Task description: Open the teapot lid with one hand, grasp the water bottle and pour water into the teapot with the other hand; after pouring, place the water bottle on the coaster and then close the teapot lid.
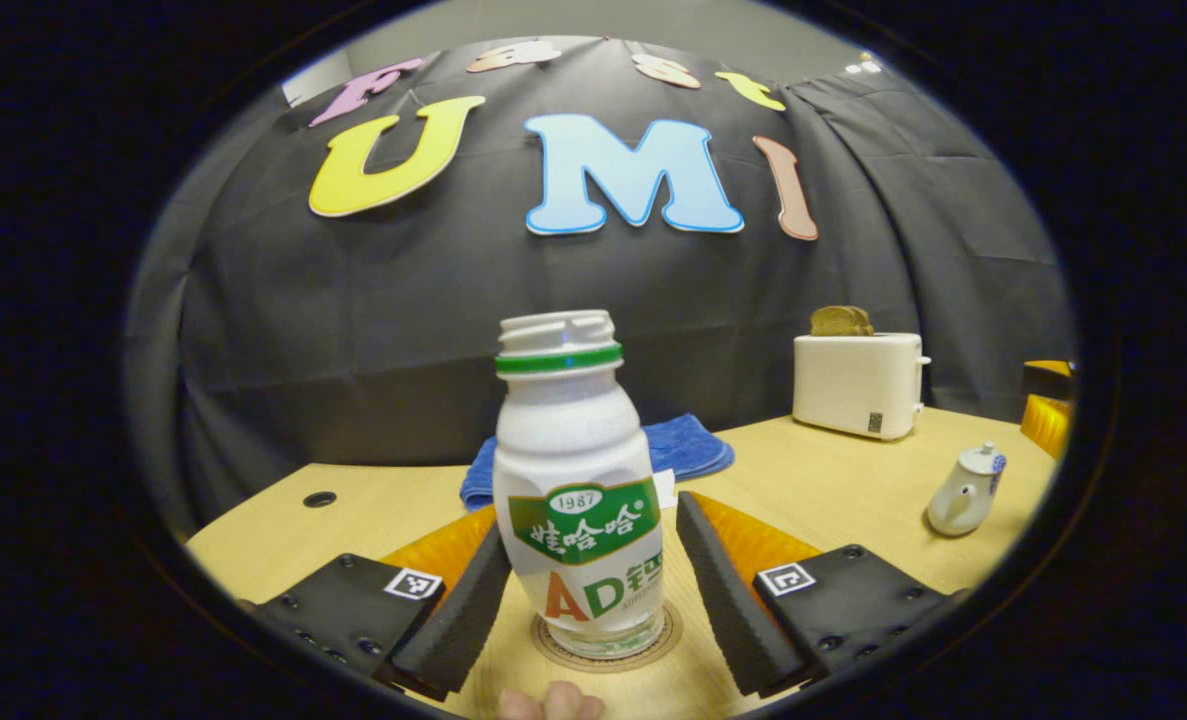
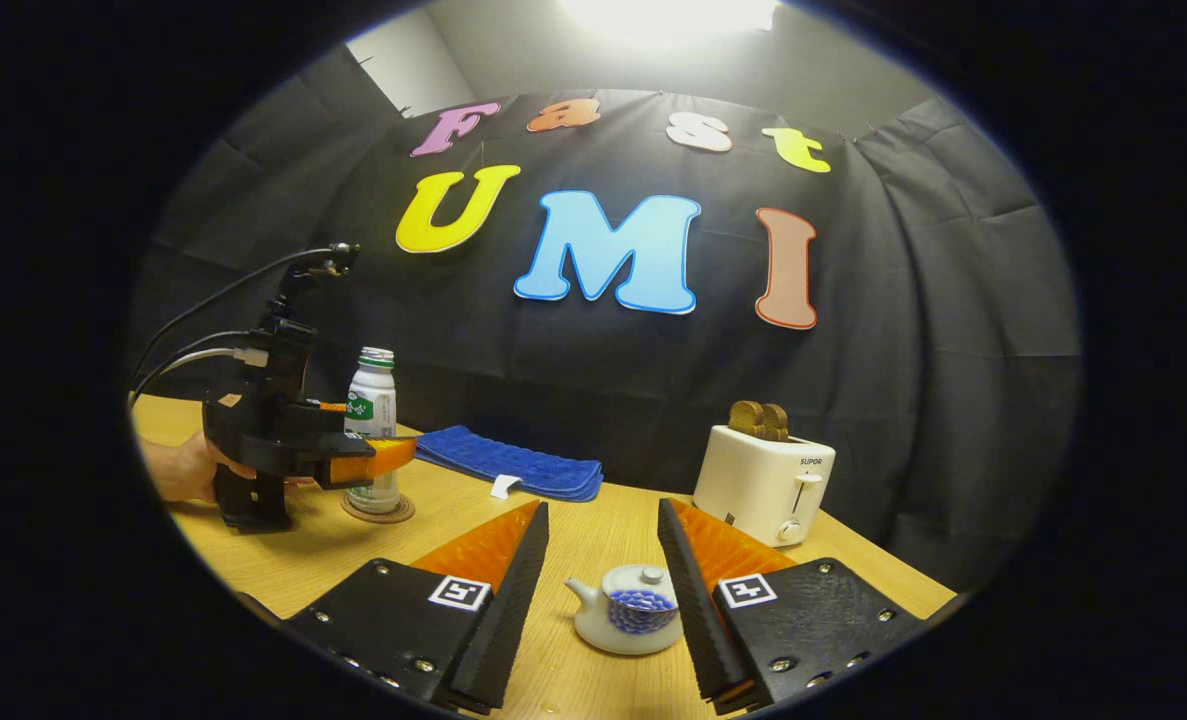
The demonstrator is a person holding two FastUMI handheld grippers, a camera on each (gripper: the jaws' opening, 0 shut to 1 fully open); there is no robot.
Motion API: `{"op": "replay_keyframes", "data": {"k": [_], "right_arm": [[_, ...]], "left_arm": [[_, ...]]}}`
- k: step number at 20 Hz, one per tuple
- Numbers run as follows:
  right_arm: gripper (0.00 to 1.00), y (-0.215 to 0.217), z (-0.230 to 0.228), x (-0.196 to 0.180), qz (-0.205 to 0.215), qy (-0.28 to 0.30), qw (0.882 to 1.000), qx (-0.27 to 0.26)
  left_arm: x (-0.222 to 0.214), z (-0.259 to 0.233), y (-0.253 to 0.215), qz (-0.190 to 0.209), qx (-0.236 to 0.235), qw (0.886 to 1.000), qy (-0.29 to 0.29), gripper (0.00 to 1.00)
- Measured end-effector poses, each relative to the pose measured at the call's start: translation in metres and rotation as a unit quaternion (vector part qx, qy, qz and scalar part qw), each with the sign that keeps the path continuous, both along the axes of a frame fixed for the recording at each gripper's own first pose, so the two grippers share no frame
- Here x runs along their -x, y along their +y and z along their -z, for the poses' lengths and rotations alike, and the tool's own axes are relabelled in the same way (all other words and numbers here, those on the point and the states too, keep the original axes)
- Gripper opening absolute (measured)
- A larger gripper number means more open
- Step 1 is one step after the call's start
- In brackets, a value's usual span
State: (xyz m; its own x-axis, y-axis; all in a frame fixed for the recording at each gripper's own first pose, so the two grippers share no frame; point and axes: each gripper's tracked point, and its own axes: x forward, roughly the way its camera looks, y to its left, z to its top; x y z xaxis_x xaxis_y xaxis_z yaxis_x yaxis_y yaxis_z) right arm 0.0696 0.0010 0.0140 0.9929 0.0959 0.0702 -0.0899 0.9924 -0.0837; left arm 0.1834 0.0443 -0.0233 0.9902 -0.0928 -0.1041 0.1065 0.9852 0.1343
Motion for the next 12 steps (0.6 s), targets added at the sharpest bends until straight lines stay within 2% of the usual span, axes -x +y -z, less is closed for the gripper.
{"op": "replay_keyframes", "data": {"k": [5,10,12], "right_arm": [[0.68,0.002,-0.002,0.002,-0.003,-0.004,1.000,-0.002],[0.68,0.000,0.000,0.001,0.000,-0.004,1.000,0.001],[0.68,0.001,-0.001,0.001,0.001,-0.005,1.000,-0.001]], "left_arm": [[0.017,-0.011,-0.004,-0.008,-0.008,1.000,-0.021,1.00],[0.023,-0.011,0.004,-0.020,0.005,1.000,-0.017,1.00],[0.030,-0.014,0.000,-0.014,0.016,1.000,-0.017,1.00]]}}
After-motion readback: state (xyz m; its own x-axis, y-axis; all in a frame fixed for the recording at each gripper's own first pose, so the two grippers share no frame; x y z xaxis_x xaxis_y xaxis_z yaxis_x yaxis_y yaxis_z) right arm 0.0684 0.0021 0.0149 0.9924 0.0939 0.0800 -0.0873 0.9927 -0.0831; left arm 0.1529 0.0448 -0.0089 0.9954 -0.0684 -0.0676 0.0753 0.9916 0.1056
